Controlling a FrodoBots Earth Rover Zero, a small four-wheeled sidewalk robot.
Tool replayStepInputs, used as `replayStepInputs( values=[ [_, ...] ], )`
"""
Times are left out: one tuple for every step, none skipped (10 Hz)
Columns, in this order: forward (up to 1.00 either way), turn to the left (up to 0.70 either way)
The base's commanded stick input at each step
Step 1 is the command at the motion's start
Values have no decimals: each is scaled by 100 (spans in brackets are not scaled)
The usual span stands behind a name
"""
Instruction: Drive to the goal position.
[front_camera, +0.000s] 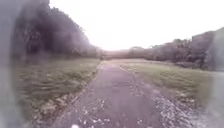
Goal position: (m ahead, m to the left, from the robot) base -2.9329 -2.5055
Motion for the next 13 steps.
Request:
replayStepInputs(
  values=[
    [50, 0],
    [50, 0],
    [50, 0],
    [50, 0],
    [50, 0],
    [50, 0],
    [50, 0],
    [50, 0],
    [50, 0],
    [50, 0],
    [50, 0],
    [50, 0],
    [50, 0]
  ],
)
